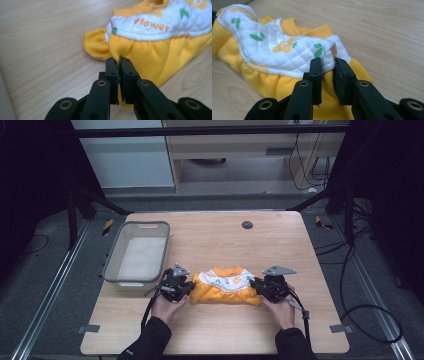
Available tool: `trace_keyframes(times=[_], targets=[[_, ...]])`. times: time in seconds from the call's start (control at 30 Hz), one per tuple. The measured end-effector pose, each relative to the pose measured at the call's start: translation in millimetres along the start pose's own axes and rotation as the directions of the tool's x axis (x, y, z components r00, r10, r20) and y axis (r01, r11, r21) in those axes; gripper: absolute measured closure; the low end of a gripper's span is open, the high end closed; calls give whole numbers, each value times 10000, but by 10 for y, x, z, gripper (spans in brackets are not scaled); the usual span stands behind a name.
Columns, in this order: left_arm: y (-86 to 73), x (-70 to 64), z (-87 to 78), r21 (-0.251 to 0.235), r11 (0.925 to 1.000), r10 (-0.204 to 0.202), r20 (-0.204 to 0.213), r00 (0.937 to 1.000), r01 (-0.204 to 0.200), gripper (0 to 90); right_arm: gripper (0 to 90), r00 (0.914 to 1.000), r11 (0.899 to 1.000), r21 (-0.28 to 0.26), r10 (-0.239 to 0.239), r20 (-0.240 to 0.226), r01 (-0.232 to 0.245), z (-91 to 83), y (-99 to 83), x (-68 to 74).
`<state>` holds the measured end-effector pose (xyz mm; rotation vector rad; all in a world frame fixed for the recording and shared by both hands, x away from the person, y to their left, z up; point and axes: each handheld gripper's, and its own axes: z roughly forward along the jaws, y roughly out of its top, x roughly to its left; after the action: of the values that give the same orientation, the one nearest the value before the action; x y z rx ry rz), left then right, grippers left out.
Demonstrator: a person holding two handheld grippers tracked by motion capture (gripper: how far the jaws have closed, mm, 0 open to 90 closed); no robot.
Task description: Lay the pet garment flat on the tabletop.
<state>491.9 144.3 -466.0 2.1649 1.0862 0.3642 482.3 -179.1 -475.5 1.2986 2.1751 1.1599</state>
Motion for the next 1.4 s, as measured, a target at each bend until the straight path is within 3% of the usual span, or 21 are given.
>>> trace_keyframes(times=[0.1, 0.27, 0.3, 0.4, 0.43, 0.53, 0.63, 0.73, 0.9, 0.93, 1.1, 1.27, 1.37, 1.4], targets=[[-45, 6, 118, 260, 9997, -41, -77, 10000, 43, 838, 724, 9976, 9986, 16, -526, 459, 526, 109, -32, 14], [-51, -5, 113, 140, 9998, 166, -342, 9993, -161, 757, 680, 9965, 9980, 84, -624, 556, 620, 142, -54, 22], [-50, -6, 73, 23, 9998, 198, -435, 9989, -197, 672, 649, 9977, 9987, -115, -483, 467, 489, 72, -31, 6], [-86, -11, -109, -528, 9980, 304, -571, 9979, -334, 557, 602, 9984, 9979, -448, -455, 348, 470, -63, 9, -6], [-86, -11, -109, -528, 9980, 304, -571, 9979, -334, 528, 602, 9984, 9979, -448, -455, 348, 470, -63, 9, -6], [-125, -13, -224, -651, 9970, 372, -572, 9977, -409, 454, 549, 9988, 9938, -1010, -451, 198, 469, -319, 37, -38], [-190, -35, -357, -780, 9950, 586, -571, 9966, -630, 430, 530, 9989, 9914, -1224, -457, 117, 468, -469, 8, -50], [-296, -117, -466, -908, 9931, 713, -334, 9969, -741, 425, 503, 9982, 9925, -1074, -600, -50, 591, -637, -133, -35], [-359, -203, -415, -764, 9932, 871, -132, 9961, -879, 424, 496, 9973, 9956, -636, -709, -200, 695, -648, -295, 0], [-369, -220, -346, -543, 9941, 937, -108, 9955, -941, 420, 498, 9971, 9971, -307, -712, -286, 703, -591, -371, 20], [-403, -227, -185, -177, 9945, 1031, -303, 9942, -1037, 433, 504, 9955, 9952, 300, -932, -176, 937, -393, -409, 36], [-408, -215, -101, 102, 9949, 1007, -334, 9944, -1004, 542, 512, 9951, 9933, 613, -982, -59, 984, -237, -415, 24], [-405, -207, -72, 277, 9956, 905, -142, 9958, -901, 650, 562, 9941, 9908, 812, -1079, -91, 1083, -210, -424, 37], [-405, -206, -63, 309, 9956, 883, -70, 9961, -880, 687, 621, 9940, 9893, 970, -1070, -232, 1088, -202, -429, 41]])
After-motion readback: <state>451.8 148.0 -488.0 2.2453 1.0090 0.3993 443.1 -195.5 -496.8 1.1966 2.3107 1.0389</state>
